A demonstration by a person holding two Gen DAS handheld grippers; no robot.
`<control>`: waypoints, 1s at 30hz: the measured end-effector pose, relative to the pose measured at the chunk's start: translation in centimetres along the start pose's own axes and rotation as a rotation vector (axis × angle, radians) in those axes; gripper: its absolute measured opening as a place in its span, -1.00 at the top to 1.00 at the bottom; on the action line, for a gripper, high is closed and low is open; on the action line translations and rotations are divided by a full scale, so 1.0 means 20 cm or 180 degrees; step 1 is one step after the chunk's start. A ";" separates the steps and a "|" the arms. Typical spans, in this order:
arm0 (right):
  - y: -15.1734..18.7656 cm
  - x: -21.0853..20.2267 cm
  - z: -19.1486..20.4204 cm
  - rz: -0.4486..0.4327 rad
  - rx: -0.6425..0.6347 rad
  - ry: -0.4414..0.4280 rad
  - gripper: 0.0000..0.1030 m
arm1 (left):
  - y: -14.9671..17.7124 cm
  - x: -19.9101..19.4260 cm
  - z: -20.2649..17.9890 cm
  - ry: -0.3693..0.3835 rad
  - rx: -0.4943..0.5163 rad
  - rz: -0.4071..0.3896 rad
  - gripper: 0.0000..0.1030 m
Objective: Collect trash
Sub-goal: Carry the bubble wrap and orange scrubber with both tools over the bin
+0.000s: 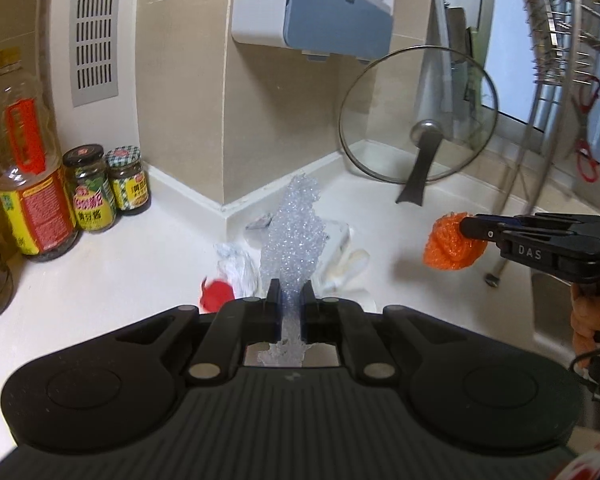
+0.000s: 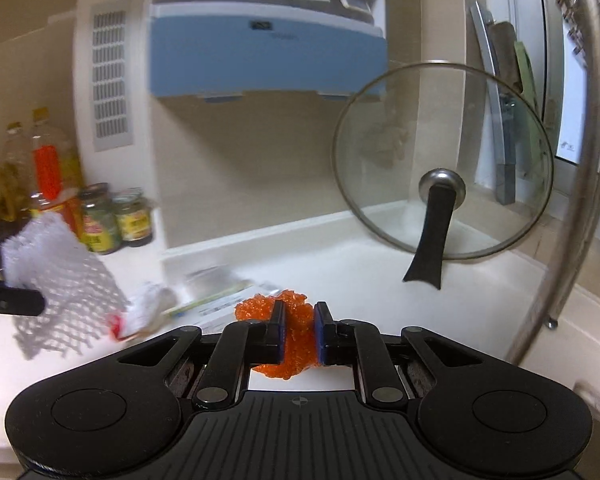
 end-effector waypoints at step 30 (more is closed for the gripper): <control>1.22 -0.16 0.72 0.1301 0.0228 -0.0290 0.73 | 1.24 -0.16 0.09 0.0132 -0.0179 0.1067 0.87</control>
Point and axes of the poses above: each gripper's, at about its wrist camera, not at the fingertips, and x roughly the way its jaws point, z to its left, y to its underside, the point moved 9 cm from there along x, roughly the way its jaws point, and after that the axes turned 9 degrees about z, right-handed, at the moved point
